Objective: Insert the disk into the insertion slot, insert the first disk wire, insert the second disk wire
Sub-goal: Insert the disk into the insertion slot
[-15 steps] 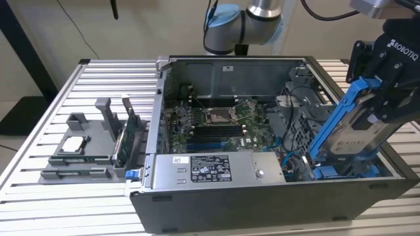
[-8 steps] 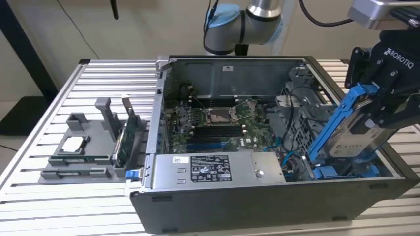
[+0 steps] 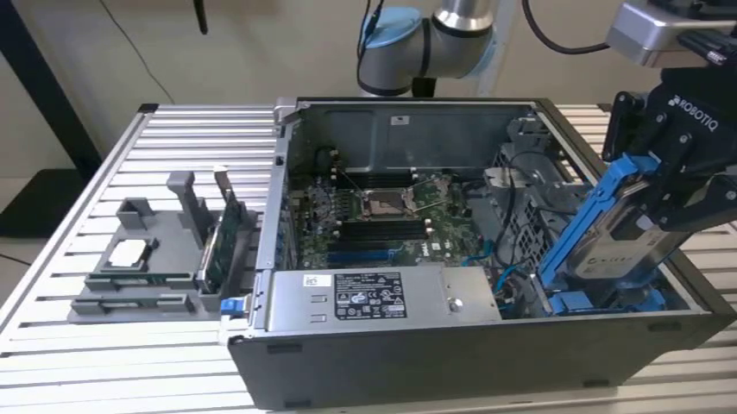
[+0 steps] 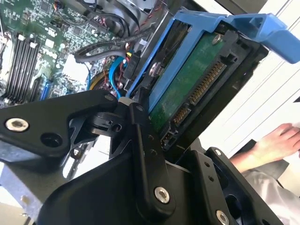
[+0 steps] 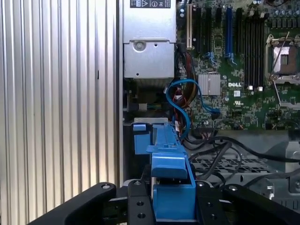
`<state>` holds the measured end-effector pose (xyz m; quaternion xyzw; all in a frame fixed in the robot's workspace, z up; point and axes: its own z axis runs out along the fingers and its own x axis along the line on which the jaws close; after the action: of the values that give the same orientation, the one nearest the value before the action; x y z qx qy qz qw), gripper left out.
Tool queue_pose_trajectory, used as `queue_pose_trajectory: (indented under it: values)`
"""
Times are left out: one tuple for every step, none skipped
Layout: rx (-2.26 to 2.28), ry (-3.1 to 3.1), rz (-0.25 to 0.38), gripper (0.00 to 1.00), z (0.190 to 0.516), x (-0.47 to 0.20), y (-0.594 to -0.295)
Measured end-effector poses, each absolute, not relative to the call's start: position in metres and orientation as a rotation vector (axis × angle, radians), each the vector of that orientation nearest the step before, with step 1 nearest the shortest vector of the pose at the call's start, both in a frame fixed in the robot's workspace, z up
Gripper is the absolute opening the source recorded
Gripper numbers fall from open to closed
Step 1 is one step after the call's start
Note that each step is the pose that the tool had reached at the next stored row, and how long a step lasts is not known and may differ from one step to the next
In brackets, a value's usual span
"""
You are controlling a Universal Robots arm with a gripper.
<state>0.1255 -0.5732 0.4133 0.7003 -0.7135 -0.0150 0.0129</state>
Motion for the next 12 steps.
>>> queue_pose_trajectory:
  values:
    - [2.182, -2.223, -0.047, 0.33, 0.412, 0.126, -0.573]
    - [2.182, -2.223, -0.047, 0.33, 0.411, 0.126, -0.573]
    - [2.182, -2.223, -0.047, 0.33, 0.410, 0.126, -0.573]
    - [2.182, -2.224, -0.047, 0.33, 0.408, 0.126, -0.573]
    - [2.182, -2.223, -0.047, 0.33, 0.406, 0.126, -0.573]
    - [2.182, -2.223, -0.047, 0.33, 0.404, 0.126, -0.573]
    - [2.182, -2.223, -0.047, 0.33, 0.402, 0.126, -0.573]
    - [2.182, -2.223, -0.047, 0.33, 0.401, 0.126, -0.573]
    - [2.182, -2.223, -0.047, 0.33, 0.399, 0.126, -0.573]
    - [2.182, -2.223, -0.047, 0.33, 0.397, 0.126, -0.573]
    - [2.183, -2.224, -0.047, 0.33, 0.395, 0.126, -0.573]
    - [2.182, -2.224, -0.047, 0.33, 0.393, 0.126, -0.573]
